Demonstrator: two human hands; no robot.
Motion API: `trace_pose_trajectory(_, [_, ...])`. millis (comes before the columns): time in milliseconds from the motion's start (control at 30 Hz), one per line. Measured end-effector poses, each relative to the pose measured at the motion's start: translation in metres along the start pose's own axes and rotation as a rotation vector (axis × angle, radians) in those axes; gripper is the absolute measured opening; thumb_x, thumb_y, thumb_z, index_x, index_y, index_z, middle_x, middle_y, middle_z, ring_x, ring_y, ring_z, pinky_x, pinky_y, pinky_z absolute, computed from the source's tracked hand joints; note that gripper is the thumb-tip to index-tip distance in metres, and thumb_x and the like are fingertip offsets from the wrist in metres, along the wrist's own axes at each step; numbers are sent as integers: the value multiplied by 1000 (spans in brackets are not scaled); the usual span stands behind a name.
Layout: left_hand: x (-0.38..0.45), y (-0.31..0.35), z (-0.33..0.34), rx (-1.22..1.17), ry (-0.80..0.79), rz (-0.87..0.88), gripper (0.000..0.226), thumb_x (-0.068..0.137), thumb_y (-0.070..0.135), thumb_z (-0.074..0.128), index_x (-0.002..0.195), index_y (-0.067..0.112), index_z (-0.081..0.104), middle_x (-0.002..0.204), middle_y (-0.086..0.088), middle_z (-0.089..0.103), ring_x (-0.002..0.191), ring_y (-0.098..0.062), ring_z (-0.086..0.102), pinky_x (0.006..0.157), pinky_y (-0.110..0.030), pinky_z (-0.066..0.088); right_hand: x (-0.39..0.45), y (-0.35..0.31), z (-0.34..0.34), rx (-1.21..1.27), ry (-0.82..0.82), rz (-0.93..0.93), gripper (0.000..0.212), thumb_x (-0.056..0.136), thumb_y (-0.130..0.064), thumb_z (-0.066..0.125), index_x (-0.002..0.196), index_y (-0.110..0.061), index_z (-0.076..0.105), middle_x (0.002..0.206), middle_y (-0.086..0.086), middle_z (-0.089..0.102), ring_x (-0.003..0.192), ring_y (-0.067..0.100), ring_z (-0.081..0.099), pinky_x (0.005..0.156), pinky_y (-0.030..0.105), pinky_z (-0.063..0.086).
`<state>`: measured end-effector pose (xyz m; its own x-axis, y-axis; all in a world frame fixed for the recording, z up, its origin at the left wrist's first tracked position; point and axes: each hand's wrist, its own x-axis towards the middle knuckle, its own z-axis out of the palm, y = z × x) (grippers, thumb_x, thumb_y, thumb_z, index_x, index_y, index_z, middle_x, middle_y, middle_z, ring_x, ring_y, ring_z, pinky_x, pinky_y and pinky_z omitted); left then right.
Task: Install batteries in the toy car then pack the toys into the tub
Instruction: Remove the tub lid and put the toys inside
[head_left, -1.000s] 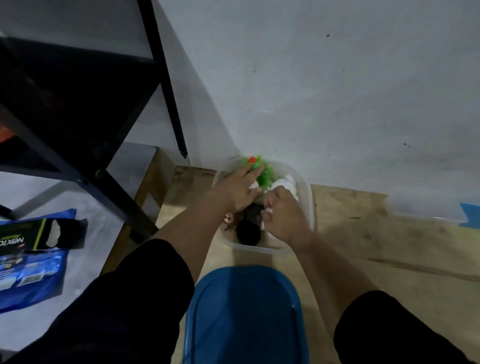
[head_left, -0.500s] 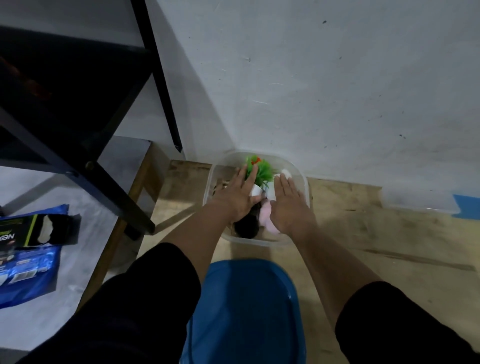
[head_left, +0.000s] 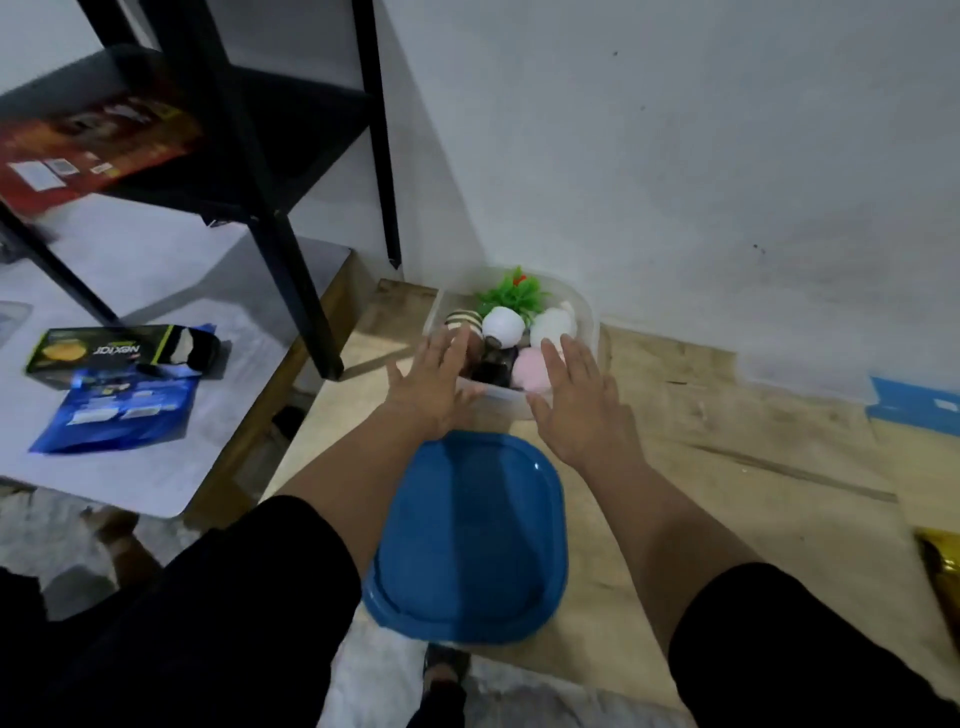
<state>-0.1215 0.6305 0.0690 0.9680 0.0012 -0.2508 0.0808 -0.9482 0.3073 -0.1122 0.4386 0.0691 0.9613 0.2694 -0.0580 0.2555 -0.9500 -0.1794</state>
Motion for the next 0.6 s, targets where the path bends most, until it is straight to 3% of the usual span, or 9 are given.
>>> trace_pose_trajectory(67, [-30, -2, 15, -26, -60, -116, 72, 96, 52, 32, 147, 36, -16, 158, -2, -20, 146, -23, -14, 109, -65, 7, -29, 3, 12, -28, -14, -4, 64, 94, -48, 32, 148, -29, 2, 159, 0, 1, 146, 22, 4, 115, 48, 21])
trace_pose_trajectory(200, [-83, -8, 56, -86, -133, -366, 73, 95, 57, 32, 143, 44, -21, 155, -12, -26, 144, -35, -13, 109, -66, 15, -82, 4, 32, -35, -228, 57, 66, 96, -50, 28, 149, -25, -1, 157, 13, 9, 144, 35, 9, 117, 48, 14])
trace_pose_trajectory(267, [-103, -10, 74, -141, -166, -419, 74, 94, 58, 31, 144, 42, -20, 154, -16, -23, 144, -39, -8, 110, -62, 19, -102, 5, 43, -49, -354, 75, 69, 95, -53, 25, 149, -24, -6, 156, 13, 15, 143, 37, 11, 117, 47, 12])
trace_pose_trajectory(367, [-126, -7, 91, -143, -204, -403, 75, 94, 59, 32, 147, 38, -17, 155, -21, -16, 143, -40, -2, 112, -57, 20, -122, 6, 56, 9, -491, 93, 75, 91, -60, 29, 148, -29, -9, 155, 11, 18, 142, 35, 15, 115, 47, 21])
trace_pose_trajectory(500, [-143, 0, 96, -95, -141, -449, 74, 92, 62, 31, 149, 36, -8, 155, -20, 2, 138, -41, 15, 106, -54, 27, -138, -2, 51, 60, -428, 128, 85, 87, -62, 42, 149, -28, -6, 144, 19, 30, 129, 36, 36, 107, 44, 34])
trace_pose_trajectory(600, [-156, 1, 92, 4, -51, -444, 81, 86, 69, 36, 149, 34, 2, 153, -15, 8, 134, -38, 21, 103, -52, 31, -148, -7, 38, 34, -342, 120, 87, 87, -61, 46, 149, -28, -5, 139, 19, 25, 118, 35, 41, 98, 39, 37])
